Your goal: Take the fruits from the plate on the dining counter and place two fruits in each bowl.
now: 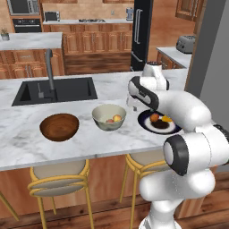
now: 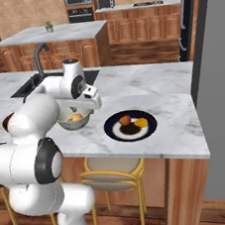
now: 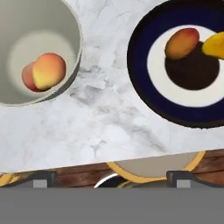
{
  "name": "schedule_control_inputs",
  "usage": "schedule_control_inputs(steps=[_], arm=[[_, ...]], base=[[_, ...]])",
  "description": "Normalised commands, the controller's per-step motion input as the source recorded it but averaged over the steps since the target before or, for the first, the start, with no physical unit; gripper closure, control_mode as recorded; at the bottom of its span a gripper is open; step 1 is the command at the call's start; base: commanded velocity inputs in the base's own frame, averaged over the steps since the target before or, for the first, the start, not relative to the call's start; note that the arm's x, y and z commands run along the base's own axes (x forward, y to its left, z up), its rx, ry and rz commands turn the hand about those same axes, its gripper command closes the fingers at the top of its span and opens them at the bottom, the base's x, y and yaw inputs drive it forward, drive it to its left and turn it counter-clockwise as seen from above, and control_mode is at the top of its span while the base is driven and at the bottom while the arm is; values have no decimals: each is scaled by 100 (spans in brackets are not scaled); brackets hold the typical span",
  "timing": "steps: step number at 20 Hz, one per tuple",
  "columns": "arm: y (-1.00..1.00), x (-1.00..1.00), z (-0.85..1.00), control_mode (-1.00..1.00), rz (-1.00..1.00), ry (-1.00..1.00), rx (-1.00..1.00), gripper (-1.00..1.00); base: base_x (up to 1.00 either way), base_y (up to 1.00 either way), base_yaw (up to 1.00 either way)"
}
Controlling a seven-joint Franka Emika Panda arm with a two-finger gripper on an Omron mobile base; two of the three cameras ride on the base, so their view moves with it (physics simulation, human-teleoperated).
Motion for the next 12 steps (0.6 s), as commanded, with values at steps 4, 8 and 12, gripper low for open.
schedule_control_inputs(steps=[4,8,12], arm=[[-100,-25,0,-100,-22,-4,0,-100],[-100,0,0,-100,-17,-2,0,-100],[-87,0,-3,-100,-13,-1,0,-100]], base=[[0,0,0],[0,0,0],[0,0,0]])
